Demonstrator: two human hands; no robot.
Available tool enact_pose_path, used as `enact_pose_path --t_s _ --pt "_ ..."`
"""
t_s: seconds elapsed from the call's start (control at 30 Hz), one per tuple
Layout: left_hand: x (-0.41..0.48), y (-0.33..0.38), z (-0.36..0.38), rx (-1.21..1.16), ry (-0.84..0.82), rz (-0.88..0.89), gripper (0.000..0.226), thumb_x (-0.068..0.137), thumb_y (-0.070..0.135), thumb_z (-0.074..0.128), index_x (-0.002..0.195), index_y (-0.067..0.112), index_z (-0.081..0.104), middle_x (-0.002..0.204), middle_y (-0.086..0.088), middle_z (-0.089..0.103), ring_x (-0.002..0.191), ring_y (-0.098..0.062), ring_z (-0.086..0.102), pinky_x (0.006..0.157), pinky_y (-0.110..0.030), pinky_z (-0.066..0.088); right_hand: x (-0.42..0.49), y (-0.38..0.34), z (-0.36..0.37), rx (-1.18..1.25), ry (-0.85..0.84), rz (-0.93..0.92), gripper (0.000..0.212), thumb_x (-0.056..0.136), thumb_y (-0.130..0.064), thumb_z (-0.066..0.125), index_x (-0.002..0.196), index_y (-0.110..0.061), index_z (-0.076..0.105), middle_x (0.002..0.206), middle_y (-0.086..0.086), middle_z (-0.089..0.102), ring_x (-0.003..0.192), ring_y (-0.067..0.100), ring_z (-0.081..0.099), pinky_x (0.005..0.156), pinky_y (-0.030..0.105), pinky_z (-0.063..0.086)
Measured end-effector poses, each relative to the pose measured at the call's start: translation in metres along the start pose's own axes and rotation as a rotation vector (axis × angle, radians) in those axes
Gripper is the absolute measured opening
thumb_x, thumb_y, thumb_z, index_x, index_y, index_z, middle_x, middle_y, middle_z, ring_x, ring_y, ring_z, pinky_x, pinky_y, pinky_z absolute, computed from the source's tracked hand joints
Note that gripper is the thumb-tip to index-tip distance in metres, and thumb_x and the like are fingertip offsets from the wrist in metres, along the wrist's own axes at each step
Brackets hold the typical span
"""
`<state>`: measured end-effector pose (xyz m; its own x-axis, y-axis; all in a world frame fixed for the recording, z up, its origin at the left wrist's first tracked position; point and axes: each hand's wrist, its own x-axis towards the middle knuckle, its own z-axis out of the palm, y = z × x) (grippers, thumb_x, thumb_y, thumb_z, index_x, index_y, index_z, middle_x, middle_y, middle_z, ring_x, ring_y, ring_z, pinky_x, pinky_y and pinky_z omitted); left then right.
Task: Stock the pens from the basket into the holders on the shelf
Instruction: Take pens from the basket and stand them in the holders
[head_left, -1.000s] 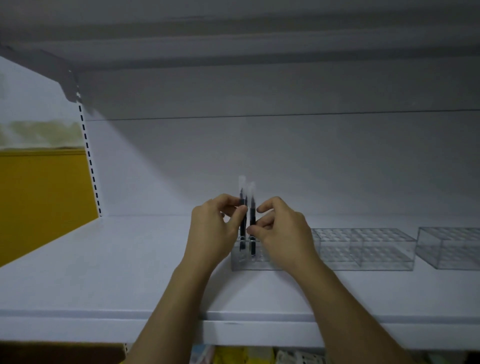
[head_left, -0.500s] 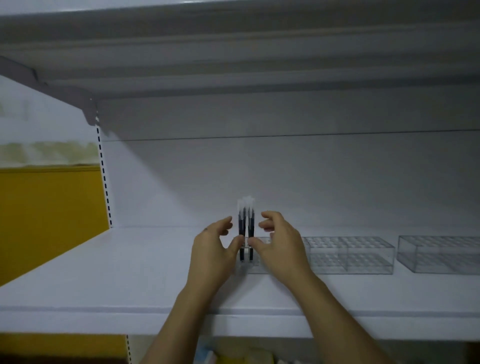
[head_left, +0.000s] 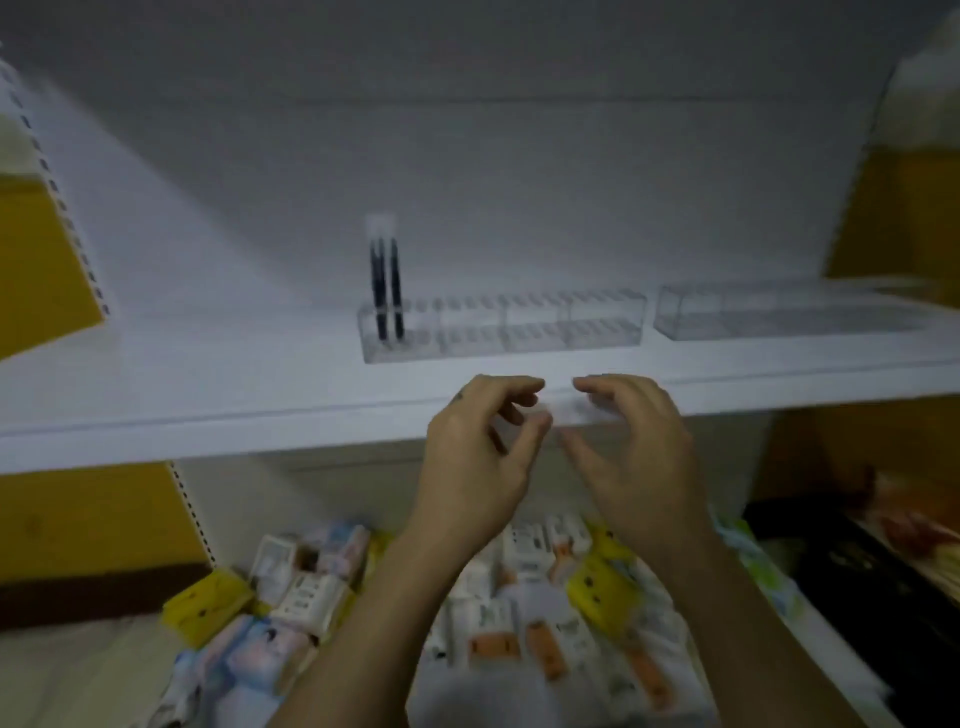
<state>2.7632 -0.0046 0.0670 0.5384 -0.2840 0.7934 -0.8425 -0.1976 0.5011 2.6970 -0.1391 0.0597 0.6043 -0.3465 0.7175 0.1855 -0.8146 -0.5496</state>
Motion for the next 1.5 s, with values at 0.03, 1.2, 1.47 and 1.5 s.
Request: enact_pose_path --t_s 0.03,1.2,1.47,1.5 --pt "-0.012 0.003 0.014 -0.023 -0.039 0.002 0.021 0.088 0.019 0.067 0.109 0.018 0.067 0.094 0.008 0.065 0.082 -0.002 0.058 0.065 -0.012 0.045 -0.016 0.012 -0.007 -0.036 0.001 0.019 0.036 0.08 -0.018 0.076 0.112 -0.024 0.062 0.11 -0.014 0.053 0.109 0.008 0.051 0.091 0.017 0.035" --pt "-0.442 -0.119 0.289 0.262 -1.459 -0.786 0.04 0.094 0.038 0.051 0.13 0.021 0.055 0.128 -0.007 0.051 0.109 -0.026 0.054 0.089 -0.038 0.053 -0.392 0.343 0.018 -0.36 -1.045 0.974 0.02 0.096 -0.005 0.045 0.109 0.0 0.059 0.113 0.02 0.06 0.104 0.033 0.057 0.085 0.038 0.049" --pt "-0.461 -0.12 0.318 0.462 -1.526 -0.81 0.053 0.091 0.031 0.049 0.142 0.021 0.039 0.141 -0.013 0.031 0.129 -0.034 0.031 0.1 -0.045 0.043 -0.405 0.359 0.043 -0.451 -1.062 0.728 0.032 0.093 -0.017 0.051 0.123 -0.013 0.056 0.129 0.011 0.051 0.118 0.028 0.047 0.094 0.034 0.039" --pt "-0.461 -0.119 0.32 0.461 -1.532 -0.83 0.054 0.091 0.03 0.049 0.143 0.022 0.038 0.144 -0.012 0.028 0.132 -0.033 0.029 0.102 -0.045 0.042 -0.407 0.357 0.047 -0.444 -1.066 0.708 0.035 0.093 -0.02 0.052 0.128 -0.014 0.054 0.133 0.012 0.049 0.121 0.029 0.045 0.096 0.035 0.038"
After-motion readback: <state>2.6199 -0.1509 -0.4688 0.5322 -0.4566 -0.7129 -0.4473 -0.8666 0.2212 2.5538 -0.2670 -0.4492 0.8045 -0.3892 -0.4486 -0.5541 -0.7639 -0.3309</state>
